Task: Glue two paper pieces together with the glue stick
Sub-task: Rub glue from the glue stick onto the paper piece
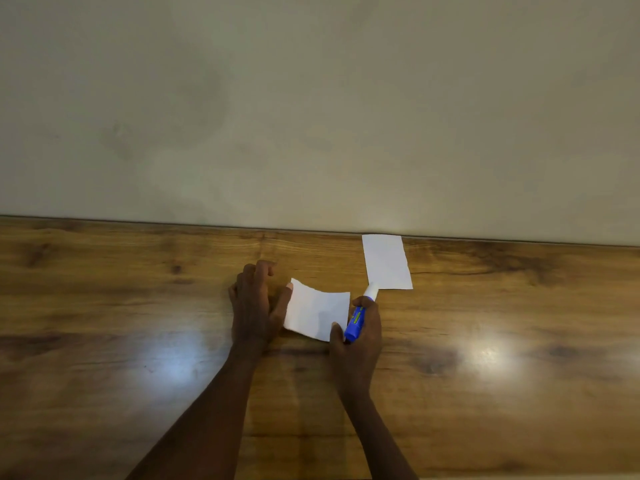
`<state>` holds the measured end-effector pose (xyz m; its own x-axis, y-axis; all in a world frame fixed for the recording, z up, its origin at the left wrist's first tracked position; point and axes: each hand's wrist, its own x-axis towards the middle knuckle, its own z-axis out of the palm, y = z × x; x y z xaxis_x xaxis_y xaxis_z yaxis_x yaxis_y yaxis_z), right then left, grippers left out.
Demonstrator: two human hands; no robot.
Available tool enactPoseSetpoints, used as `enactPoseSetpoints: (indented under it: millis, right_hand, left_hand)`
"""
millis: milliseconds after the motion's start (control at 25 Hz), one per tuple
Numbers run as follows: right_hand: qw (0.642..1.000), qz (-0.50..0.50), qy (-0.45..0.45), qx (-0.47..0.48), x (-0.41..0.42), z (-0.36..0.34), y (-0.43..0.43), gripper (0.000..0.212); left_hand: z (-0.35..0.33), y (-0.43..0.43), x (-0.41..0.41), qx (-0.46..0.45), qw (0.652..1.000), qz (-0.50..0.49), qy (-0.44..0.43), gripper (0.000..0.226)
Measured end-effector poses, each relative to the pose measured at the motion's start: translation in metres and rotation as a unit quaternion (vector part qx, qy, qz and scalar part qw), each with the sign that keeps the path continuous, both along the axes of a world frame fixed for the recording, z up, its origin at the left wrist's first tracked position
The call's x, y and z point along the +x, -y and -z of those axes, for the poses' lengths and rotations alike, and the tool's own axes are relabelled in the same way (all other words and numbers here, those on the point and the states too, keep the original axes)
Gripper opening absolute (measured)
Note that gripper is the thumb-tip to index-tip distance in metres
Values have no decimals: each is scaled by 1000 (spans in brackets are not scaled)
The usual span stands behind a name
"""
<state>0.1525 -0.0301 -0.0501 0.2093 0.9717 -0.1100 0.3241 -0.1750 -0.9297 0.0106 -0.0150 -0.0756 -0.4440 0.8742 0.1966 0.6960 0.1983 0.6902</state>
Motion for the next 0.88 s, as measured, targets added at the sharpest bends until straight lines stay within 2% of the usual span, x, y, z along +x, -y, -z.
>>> enactPoseSetpoints:
  millis: [240, 320, 400, 520, 680, 880]
  right_hand:
    - [988, -119, 96, 4, 19, -6, 9, 38]
    - [987, -125, 99, 5, 21, -6, 14, 37]
    - [988, -116, 96, 18, 23, -7, 18, 36]
    - [992, -79, 96, 28, 34, -7, 20, 34]
    - [994, -84, 67, 31, 50, -12, 23, 22]
    - [968, -148, 192, 60, 62, -19, 17, 25]
  left_hand:
    - [-10, 2, 0, 64, 994, -20, 86, 44]
    - [-14, 4, -2, 69, 987, -29, 142, 31]
    - [-20, 6, -8, 52, 969, -55, 234, 11]
    - [-29, 11, -13, 34, 940, -108, 322, 14]
    - [-44, 20, 19, 65, 933, -140, 324, 13]
    - [-60, 25, 53, 60, 946, -112, 298, 17]
